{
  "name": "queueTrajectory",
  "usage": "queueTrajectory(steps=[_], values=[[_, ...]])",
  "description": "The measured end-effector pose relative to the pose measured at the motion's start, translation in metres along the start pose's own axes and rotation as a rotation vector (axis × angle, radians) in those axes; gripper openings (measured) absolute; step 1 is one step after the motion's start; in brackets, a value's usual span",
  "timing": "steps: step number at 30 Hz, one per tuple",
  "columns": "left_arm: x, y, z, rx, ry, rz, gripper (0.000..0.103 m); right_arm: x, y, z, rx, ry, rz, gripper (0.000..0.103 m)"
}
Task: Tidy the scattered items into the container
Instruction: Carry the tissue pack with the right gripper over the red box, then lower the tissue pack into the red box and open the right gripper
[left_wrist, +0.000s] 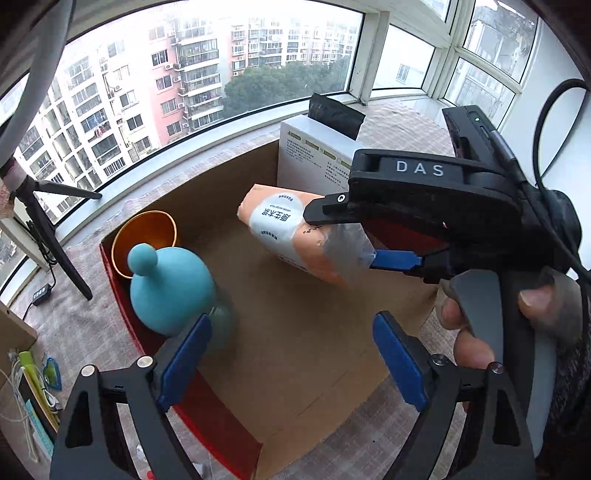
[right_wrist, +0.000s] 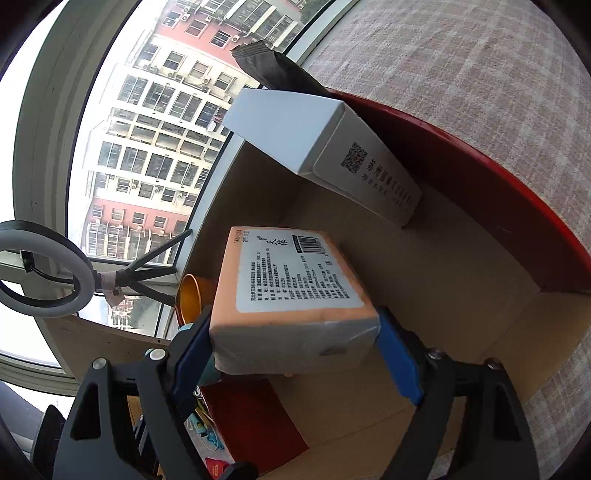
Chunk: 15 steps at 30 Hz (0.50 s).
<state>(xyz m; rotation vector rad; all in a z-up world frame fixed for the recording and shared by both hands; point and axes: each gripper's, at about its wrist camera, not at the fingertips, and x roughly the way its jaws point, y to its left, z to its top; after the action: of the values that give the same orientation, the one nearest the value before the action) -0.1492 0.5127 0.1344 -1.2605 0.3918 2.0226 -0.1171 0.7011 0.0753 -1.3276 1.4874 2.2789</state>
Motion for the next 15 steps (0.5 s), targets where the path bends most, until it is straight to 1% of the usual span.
queueTrajectory(steps=[1, 3, 6, 7, 10, 11, 14, 15], values=[[0.009, 0.0, 0.004, -0.011, 0.013, 0.001, 0.079, 0.001, 0.0, 0.0, 0.0, 0.003, -0.008, 0.082], [0.023, 0.0, 0.011, -0.026, 0.023, 0.007, 0.079, 0.002, 0.001, 0.0, 0.003, 0.007, -0.016, 0.083], [0.032, 0.0, 0.018, -0.038, 0.018, 0.017, 0.075, 0.004, 0.001, 0.0, 0.012, 0.012, -0.019, 0.083], [0.034, 0.0, 0.02, -0.042, 0.014, 0.01, 0.076, 0.005, 0.001, 0.0, 0.012, 0.015, -0.021, 0.083], [0.034, -0.003, 0.024, -0.036, -0.001, -0.013, 0.072, 0.007, 0.001, 0.0, 0.016, 0.021, -0.022, 0.083], [0.034, -0.005, 0.024, -0.025, -0.006, -0.012, 0.069, 0.008, 0.001, 0.0, 0.019, 0.026, -0.022, 0.083], [0.033, -0.004, 0.021, -0.021, -0.01, -0.049, 0.059, 0.01, 0.002, 0.001, 0.021, 0.053, -0.024, 0.083], [0.033, -0.002, 0.02, -0.027, -0.009, -0.061, 0.058, 0.012, 0.003, 0.001, 0.016, 0.062, -0.024, 0.083]])
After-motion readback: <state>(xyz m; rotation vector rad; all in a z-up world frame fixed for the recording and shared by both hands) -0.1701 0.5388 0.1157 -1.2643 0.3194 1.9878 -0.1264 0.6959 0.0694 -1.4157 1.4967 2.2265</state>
